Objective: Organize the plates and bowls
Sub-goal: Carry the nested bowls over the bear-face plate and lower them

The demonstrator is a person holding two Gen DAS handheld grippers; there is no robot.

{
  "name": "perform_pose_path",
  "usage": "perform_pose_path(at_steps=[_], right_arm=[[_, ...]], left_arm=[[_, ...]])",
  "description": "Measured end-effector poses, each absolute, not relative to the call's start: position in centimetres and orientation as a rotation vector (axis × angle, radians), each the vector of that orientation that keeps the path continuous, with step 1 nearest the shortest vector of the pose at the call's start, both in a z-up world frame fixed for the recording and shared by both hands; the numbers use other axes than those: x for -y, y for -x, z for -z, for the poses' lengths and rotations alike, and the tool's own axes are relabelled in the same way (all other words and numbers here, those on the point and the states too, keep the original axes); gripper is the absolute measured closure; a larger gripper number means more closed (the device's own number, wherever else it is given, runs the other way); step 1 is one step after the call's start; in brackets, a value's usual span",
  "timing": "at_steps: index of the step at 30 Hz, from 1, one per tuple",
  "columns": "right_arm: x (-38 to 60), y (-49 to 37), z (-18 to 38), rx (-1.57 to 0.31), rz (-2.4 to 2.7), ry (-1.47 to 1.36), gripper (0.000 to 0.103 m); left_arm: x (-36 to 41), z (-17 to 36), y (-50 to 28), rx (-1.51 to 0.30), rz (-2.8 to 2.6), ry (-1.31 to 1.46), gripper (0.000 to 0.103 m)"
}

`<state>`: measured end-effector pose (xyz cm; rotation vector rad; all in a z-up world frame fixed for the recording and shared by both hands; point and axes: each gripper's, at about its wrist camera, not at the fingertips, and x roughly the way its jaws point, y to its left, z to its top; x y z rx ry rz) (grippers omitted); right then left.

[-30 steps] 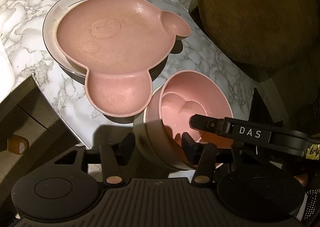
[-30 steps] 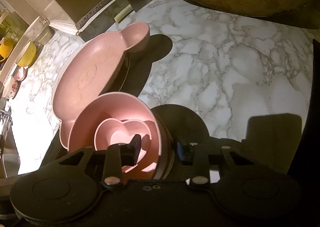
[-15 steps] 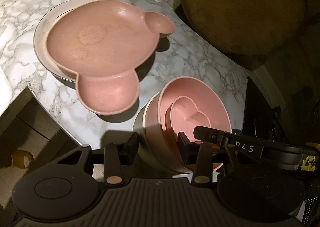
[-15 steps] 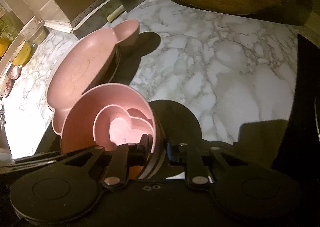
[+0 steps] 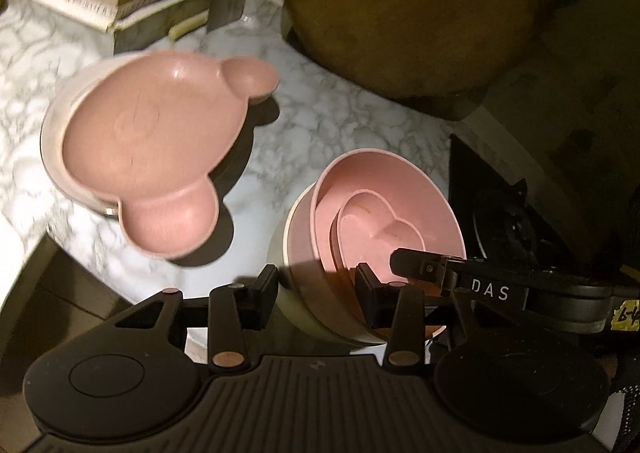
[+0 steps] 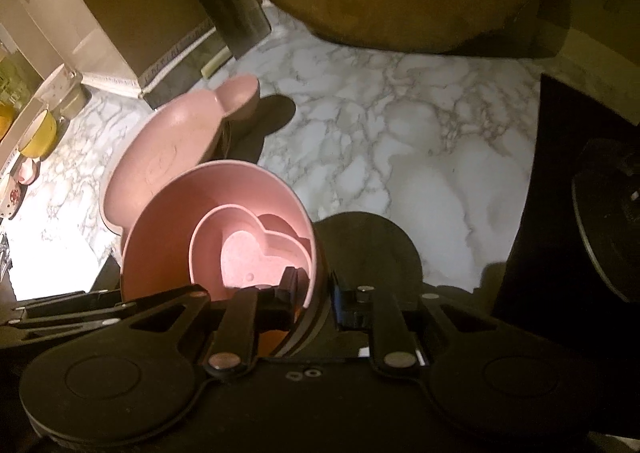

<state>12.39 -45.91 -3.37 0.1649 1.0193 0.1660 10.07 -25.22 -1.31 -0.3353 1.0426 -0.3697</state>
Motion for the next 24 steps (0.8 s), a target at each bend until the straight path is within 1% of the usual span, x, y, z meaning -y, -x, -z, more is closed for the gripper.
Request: perform_pose_path(at_steps=[12,24], right_arm=[[41.8,-14.6,-0.5,-0.932,-0.205,-0.103,0.088],[34.0,-18.7,-1.1,-0.893,-0.282,-0.059,0.089]], left_arm=[[21.5,-2.5,-12.3,-0.945,0.321,0.293,0.062],[16.7,-2.3,-15.0,-0.903,0.202,0.192,0.062]])
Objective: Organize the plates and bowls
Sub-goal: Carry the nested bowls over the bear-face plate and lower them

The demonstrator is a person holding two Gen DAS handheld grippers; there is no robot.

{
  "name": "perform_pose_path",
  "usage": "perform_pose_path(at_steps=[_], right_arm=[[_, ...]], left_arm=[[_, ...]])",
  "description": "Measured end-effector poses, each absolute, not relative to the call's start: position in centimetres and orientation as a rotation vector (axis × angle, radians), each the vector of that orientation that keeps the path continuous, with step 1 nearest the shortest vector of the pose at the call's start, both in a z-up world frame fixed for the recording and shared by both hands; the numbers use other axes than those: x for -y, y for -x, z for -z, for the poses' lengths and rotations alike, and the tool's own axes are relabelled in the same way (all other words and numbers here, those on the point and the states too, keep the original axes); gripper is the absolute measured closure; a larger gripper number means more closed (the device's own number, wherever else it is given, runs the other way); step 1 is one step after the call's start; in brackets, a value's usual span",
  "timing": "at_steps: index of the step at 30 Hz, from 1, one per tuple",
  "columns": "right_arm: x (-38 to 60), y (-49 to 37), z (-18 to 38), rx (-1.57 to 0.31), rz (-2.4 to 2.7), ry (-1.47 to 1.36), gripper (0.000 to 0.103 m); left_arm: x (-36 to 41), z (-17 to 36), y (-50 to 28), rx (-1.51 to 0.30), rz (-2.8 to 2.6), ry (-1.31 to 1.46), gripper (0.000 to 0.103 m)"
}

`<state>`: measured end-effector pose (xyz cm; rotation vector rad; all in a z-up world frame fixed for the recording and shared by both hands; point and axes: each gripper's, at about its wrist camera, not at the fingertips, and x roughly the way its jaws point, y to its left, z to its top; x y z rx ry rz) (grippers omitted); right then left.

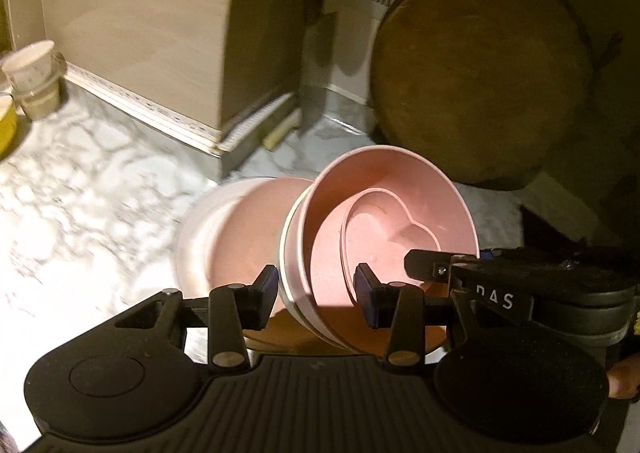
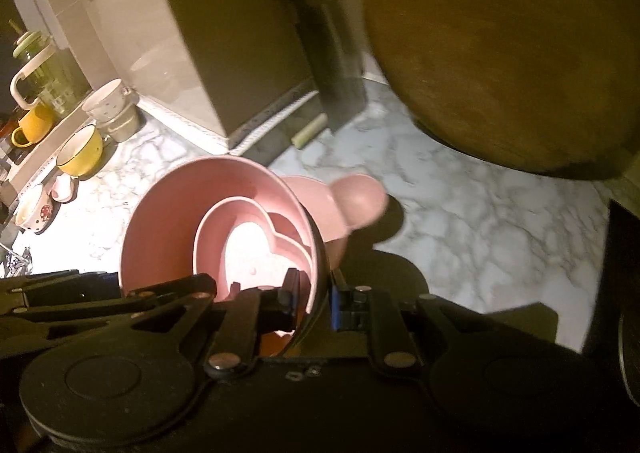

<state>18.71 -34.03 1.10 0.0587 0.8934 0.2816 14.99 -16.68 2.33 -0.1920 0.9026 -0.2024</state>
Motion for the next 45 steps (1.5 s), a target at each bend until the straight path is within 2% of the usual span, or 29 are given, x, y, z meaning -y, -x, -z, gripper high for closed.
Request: perform_pose_path(at_steps=[8,35,42,45], right_arm=[[30.5,-21.5,-0.3,-0.892,-0.286,-0.037,0.089],[29.6,-28.2,3.6,-1.047,-0.195,-0.032,0.089],[29.7,-28.3,3.6,-1.050,-0.193,-0.033,0.085],[29.8,-28.3,3.5,-1.052,-0.190,-0.040,0.080]], left_arm=[[13.3,-0.6,-18.0,-0.933,0.182,0.193,0.062],[13.2,4.4,-25.6,-1.083,0.230,0.212,0.064],[13.1,4.3,-25.7,-1.068,0.229,0.200,0.064],[12.9,4.2,-25.6,-1.067,0.226,0.203,0.063]])
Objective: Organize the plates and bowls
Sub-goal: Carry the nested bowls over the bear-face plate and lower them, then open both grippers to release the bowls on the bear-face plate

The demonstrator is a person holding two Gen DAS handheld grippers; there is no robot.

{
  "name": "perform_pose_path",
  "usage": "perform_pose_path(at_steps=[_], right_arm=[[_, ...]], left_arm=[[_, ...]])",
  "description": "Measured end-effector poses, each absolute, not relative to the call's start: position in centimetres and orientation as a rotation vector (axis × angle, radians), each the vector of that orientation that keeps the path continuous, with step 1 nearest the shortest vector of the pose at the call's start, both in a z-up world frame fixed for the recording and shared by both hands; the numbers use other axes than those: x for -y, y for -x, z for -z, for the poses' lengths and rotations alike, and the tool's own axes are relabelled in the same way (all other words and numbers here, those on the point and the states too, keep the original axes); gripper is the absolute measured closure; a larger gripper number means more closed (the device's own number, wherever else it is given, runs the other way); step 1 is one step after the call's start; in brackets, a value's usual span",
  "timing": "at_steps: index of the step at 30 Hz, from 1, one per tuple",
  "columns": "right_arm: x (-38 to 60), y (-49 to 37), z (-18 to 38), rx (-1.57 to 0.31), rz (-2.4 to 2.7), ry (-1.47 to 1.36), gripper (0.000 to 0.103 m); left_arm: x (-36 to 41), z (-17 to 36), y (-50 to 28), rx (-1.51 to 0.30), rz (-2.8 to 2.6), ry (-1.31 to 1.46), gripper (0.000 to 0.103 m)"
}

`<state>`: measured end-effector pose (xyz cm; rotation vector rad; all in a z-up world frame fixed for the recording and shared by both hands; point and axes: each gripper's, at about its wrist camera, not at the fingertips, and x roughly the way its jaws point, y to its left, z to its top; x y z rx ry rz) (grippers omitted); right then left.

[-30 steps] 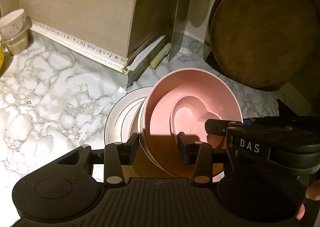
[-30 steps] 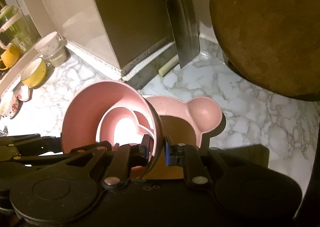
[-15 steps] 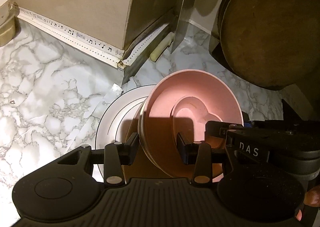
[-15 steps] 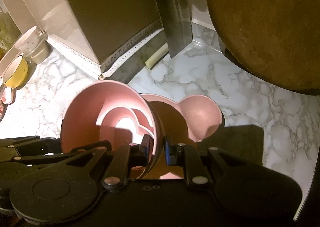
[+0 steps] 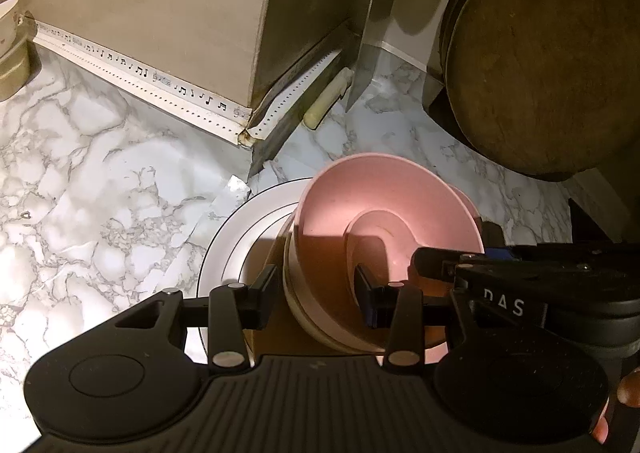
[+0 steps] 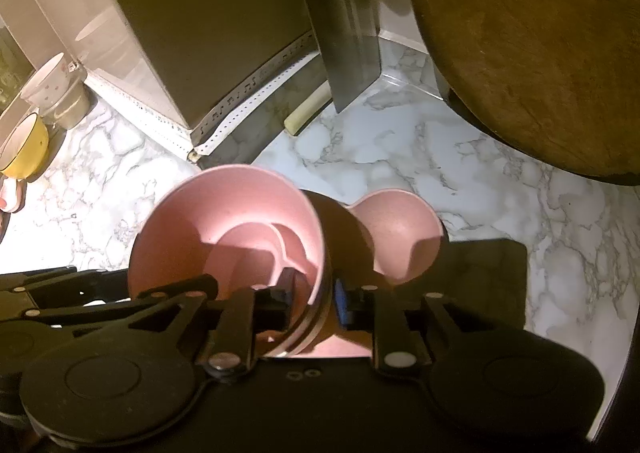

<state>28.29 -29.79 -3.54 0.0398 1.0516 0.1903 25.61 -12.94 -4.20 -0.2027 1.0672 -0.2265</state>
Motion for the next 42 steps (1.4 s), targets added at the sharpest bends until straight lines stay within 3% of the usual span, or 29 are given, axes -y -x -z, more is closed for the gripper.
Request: perform_pose_path(at_steps=[3,10,16,28,33,36,42], right_arm=[[29.8,-27.9,3.4,-1.049,-0.195,-0.042,0.080],[30.2,-26.3,2.4,-1.016,-0.196,-0.047,0.070],[30.0,-23.8,0.9,-0.960,-0.211,-0.045,0.065],[30.4,-17.1,-1.3,-0.818,-0.256,-0.096,0.039],[30.8,-14.9,-1.8,-0.749,-0.274,-0.113,0.032],[31.1,-13.6,-1.8,-0.705,-0.284,-0.127,0.022],[31.4,-11.7,-2.0,-0.639,-0.294,-0.137,0.015]], left_arm=[[13.0,4.1,-25.2,-1.062,0.228,0.189,0.063],[12.3,3.2,-23.6,-1.024,0.217,0.181,0.047],[11.8,1.8,-21.4,-0.960,0.228,0.155,0.041],[11.6,-0.4,-15.6,-0.851,0.252,0.068,0.040],[11.4,-1.2,-13.4,-0.799,0.257,0.045,0.032],[11.1,-1.7,-12.2,-0.769,0.259,0.048,0.024],[10.5,-2.0,-10.6,-0.734,0.253,0.063,0.021]])
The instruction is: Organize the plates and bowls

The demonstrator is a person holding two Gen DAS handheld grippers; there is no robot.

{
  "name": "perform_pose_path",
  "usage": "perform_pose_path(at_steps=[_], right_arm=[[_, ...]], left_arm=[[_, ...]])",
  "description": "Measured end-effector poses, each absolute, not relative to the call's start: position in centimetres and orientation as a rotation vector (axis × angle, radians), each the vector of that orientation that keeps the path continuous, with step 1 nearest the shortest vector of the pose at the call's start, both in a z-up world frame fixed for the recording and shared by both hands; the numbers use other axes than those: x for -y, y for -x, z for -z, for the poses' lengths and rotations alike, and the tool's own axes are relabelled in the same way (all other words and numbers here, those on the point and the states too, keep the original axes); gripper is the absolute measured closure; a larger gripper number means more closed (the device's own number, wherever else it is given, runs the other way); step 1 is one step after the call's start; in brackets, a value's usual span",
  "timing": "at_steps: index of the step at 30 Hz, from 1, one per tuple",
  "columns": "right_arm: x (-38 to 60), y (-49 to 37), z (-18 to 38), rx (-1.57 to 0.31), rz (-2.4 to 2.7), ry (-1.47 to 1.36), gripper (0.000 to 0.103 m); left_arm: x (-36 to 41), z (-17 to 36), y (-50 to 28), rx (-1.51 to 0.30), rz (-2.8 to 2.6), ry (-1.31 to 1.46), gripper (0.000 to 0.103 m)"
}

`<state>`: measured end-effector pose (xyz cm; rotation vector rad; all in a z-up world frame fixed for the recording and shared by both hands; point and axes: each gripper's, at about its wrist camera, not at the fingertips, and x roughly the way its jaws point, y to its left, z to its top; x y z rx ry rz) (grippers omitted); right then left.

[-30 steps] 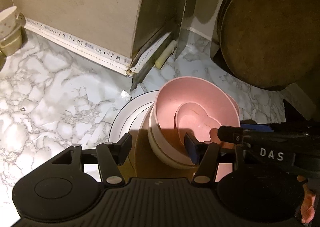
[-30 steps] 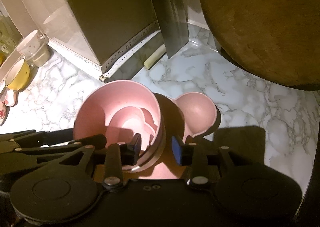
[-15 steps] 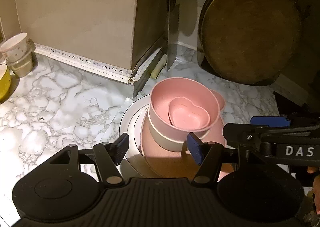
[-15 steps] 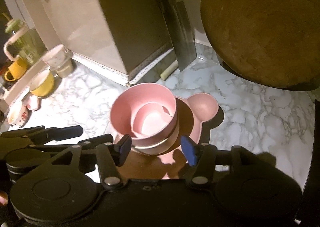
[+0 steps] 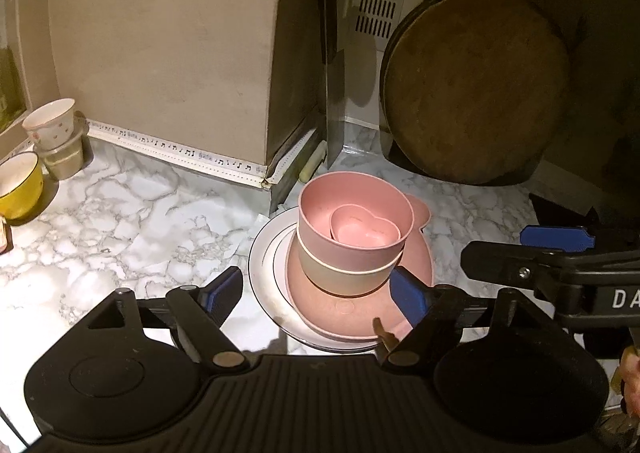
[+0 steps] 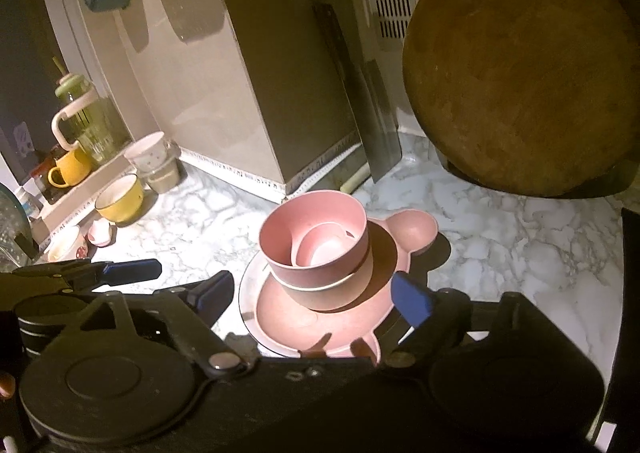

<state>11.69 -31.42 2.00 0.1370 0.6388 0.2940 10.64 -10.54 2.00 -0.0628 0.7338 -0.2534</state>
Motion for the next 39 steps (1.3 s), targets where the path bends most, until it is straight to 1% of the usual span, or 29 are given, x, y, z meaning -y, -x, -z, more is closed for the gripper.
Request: perform_pose_path(at_steps=[3,5,6,7,17,24,28,39], right_arm=[[31.4,-10.6,-2.1,-0.593,-0.290,-0.118,0.008],[31.4,-10.0,-2.1,-0.563,-0.282,-0.104,0.003],[31.4,-9.7,-2.1,-0.550,-0.280,-0.100,0.003],[31.4,-9.4,-2.1,-0.539,-0.282,-0.095,0.001],[32.4,-7.5,-1.9,-0.415,-0.260,-0.111,0.001],[32.9,-6.6,-1.3,-0.392,-0.238,-0.116,0.000],[32.5,-6.0,-1.0,-0.371,-0.213,-0.069,0.000],[32.3,-5.9,-1.4,-0.384,-0.234,-0.078,0.000]], left_arm=[[10.2,-2.0,-10.0,-0.718,0.252,0.075,0.017],[10.0,-2.1,-9.7,-0.706,0.249,0.082,0.009],[9.9,-2.1,-9.5,-0.699,0.249,0.083,0.001],[9.8,-2.1,-9.4,-0.690,0.247,0.085,0.000],[9.7,-2.1,-8.0,-0.658,0.230,0.096,0.000],[9.8,-2.1,-7.2,-0.656,0.217,0.107,0.000],[10.2,-2.2,-6.7,-0.648,0.214,0.089,0.000],[10.4,-2.4,-6.2,-0.657,0.209,0.099,0.000]])
